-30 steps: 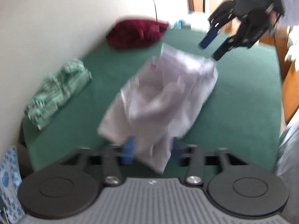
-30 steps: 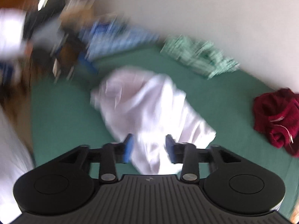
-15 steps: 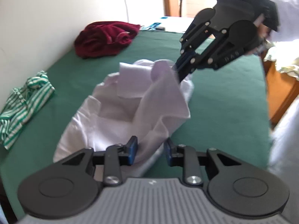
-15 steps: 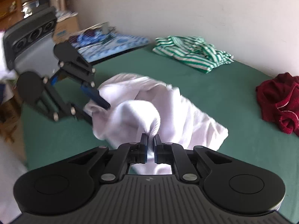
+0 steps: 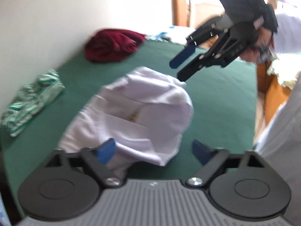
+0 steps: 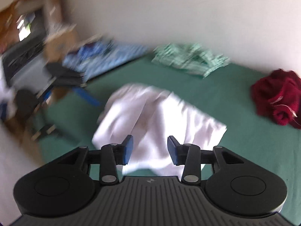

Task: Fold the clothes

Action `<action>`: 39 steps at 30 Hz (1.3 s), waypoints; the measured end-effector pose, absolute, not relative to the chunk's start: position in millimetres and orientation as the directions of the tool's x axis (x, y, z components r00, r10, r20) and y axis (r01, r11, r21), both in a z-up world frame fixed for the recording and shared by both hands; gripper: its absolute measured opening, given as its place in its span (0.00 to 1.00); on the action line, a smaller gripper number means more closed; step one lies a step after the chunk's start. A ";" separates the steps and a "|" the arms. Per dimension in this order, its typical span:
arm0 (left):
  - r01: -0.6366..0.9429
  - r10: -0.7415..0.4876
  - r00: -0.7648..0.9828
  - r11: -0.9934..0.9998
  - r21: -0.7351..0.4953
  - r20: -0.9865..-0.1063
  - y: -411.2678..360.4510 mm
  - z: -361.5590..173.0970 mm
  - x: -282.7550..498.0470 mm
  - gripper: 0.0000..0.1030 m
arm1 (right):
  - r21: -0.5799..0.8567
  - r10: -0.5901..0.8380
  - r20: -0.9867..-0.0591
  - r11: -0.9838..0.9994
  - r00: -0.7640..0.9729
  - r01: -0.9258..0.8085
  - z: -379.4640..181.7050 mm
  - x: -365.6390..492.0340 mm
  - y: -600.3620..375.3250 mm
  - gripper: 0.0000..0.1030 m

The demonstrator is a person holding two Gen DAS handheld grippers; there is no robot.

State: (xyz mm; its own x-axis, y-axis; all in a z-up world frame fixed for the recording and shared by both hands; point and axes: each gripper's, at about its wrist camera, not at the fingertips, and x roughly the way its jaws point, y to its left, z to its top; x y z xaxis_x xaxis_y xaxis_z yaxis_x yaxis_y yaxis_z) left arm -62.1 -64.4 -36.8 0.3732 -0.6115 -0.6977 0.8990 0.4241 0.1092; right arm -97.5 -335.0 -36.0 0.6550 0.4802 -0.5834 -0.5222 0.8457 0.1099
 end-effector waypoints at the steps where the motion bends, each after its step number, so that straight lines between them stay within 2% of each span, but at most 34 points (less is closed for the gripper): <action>1: 0.888 -0.609 0.396 0.446 0.116 -0.687 -61.4 -35.2 -56.7 0.88 | 0.113 0.474 -0.564 0.855 0.677 -0.506 -38.1 -93.5 -329.5 0.41; 4: 0.860 -0.599 0.415 0.504 0.080 -0.685 -59.7 -46.1 -26.9 0.69 | 0.065 0.417 -0.530 0.888 0.738 -0.455 -49.1 -82.1 -305.6 0.40; 6: 0.855 -0.599 0.389 0.518 0.032 -0.700 -62.4 -58.7 -7.0 0.55 | 0.034 0.369 -0.558 0.905 0.743 -0.424 -60.5 -69.6 -289.9 0.39; 7: 0.855 -0.597 0.374 0.519 0.014 -0.710 -65.2 -67.2 3.1 0.54 | 0.021 0.347 -0.580 0.911 0.737 -0.413 -66.9 -63.0 -284.1 0.34; 8: 0.856 -0.590 0.358 0.517 0.002 -0.724 -67.1 -74.7 8.8 0.54 | 0.004 0.324 -0.605 0.915 0.728 -0.404 -73.4 -57.2 -281.0 0.14; 9: 0.859 -0.576 0.340 0.512 -0.003 -0.744 -68.1 -80.9 9.8 0.54 | -0.006 0.295 -0.619 0.925 0.728 -0.380 -77.0 -54.0 -282.6 0.07; 10: 0.865 -0.567 0.325 0.502 -0.005 -0.757 -68.3 -86.1 8.2 0.54 | 0.013 0.279 -0.619 0.938 0.734 -0.345 -76.6 -53.4 -289.9 0.06; 13: 0.880 -0.581 0.305 0.475 -0.011 -0.754 -63.9 -92.1 -5.4 0.62 | 0.078 0.244 -0.642 0.964 0.727 -0.254 -74.8 -51.7 -311.1 0.04; 14: 0.883 -0.589 0.299 0.470 -0.017 -0.750 -63.2 -92.5 -8.6 0.66 | 0.057 0.225 -0.657 0.967 0.720 -0.250 -80.7 -52.4 -312.9 0.02; 16: 0.887 -0.599 0.295 0.462 -0.020 -0.744 -64.0 -92.7 -12.7 0.69 | 0.036 0.234 -0.666 0.959 0.709 -0.282 -91.7 -51.7 -311.2 0.04; 18: 0.885 -0.589 0.312 0.466 0.002 -0.745 -63.2 -90.5 -13.0 0.68 | 0.063 0.254 -0.640 0.958 0.726 -0.280 -78.6 -57.8 -314.4 0.11; 19: 0.878 -0.588 0.319 0.479 -0.002 -0.743 -60.5 -87.4 -11.7 0.67 | 0.104 0.272 -0.602 0.959 0.751 -0.264 -69.0 -63.3 -320.4 0.20; 20: 0.870 -0.593 0.325 0.493 -0.012 -0.737 -56.4 -82.9 -11.0 0.67 | 0.145 0.287 -0.563 0.958 0.775 -0.249 -59.4 -68.7 -326.3 0.33; 21: 0.860 -0.606 0.336 0.509 -0.028 -0.721 -51.6 -76.9 -12.6 0.67 | 0.170 0.285 -0.541 0.958 0.791 -0.230 -53.8 -72.9 -331.0 0.39; 22: 0.850 -0.622 0.353 0.526 -0.039 -0.699 -47.6 -71.0 -15.9 0.68 | 0.170 0.262 -0.547 0.965 0.795 -0.201 -54.3 -75.2 -333.9 0.40; 24: 0.826 -0.647 0.391 0.561 -0.061 -0.655 -41.4 -61.7 -21.2 0.78 | 0.168 0.214 -0.559 0.975 0.801 -0.144 -55.3 -79.8 -339.7 0.29; 25: 0.811 -0.652 0.413 0.581 -0.070 -0.636 -41.2 -61.1 -21.8 0.80 | 0.170 0.198 -0.568 0.978 0.799 -0.121 -59.1 -80.4 -340.4 0.16; 26: 0.795 -0.657 0.435 0.601 -0.079 -0.616 -41.0 -60.4 -22.4 0.83 | 0.178 0.194 -0.587 0.978 0.786 -0.108 -67.6 -80.5 -339.2 0.10; 28: 0.769 -0.651 0.435 0.627 -0.119 -0.622 -45.4 -69.1 -18.6 0.82 | 0.215 0.187 -0.656 0.975 0.731 -0.056 -86.3 -78.8 -340.3 0.09; 29: 0.757 -0.646 0.426 0.638 -0.142 -0.633 -48.5 -75.3 -15.8 0.78 | 0.241 0.189 -0.674 0.970 0.714 -0.030 -93.5 -79.5 -341.4 0.09; 31: 0.756 -0.636 0.385 0.632 -0.166 -0.668 -54.9 -86.3 -13.6 0.72 | 0.262 0.209 -0.670 0.964 0.712 -0.037 -91.5 -85.7 -344.7 0.09; 33: 0.771 -0.617 0.383 0.623 -0.130 -0.687 -58.9 -88.1 -16.2 0.72 | 0.200 0.183 -0.678 0.978 0.712 -0.060 -81.3 -84.7 -345.9 0.08; 34: 0.777 -0.615 0.392 0.620 -0.113 -0.685 -59.8 -84.8 -16.5 0.72 | 0.183 0.174 -0.668 0.981 0.723 -0.066 -76.1 -83.7 -346.6 0.11; 35: 0.775 -0.620 0.401 0.622 -0.111 -0.674 -59.7 -80.0 -14.7 0.74 | 0.196 0.177 -0.641 0.979 0.747 -0.064 -71.7 -80.6 -348.7 0.13; 37: 0.756 -0.643 0.429 0.640 -0.139 -0.634 -57.9 -68.5 -5.5 0.86 | 0.236 0.193 -0.598 0.970 0.778 -0.058 -67.5 -67.7 -354.4 0.14; 38: 0.741 -0.647 0.455 0.656 -0.142 -0.612 -57.9 -64.7 0.7 0.95 | 0.236 0.182 -0.593 0.971 0.784 -0.047 -68.4 -55.7 -352.9 0.15; 39: 0.726 -0.648 0.479 0.671 -0.147 -0.593 -58.0 -62.3 7.7 0.99 | 0.246 0.181 -0.594 0.969 0.784 -0.038 -71.0 -44.2 -351.9 0.15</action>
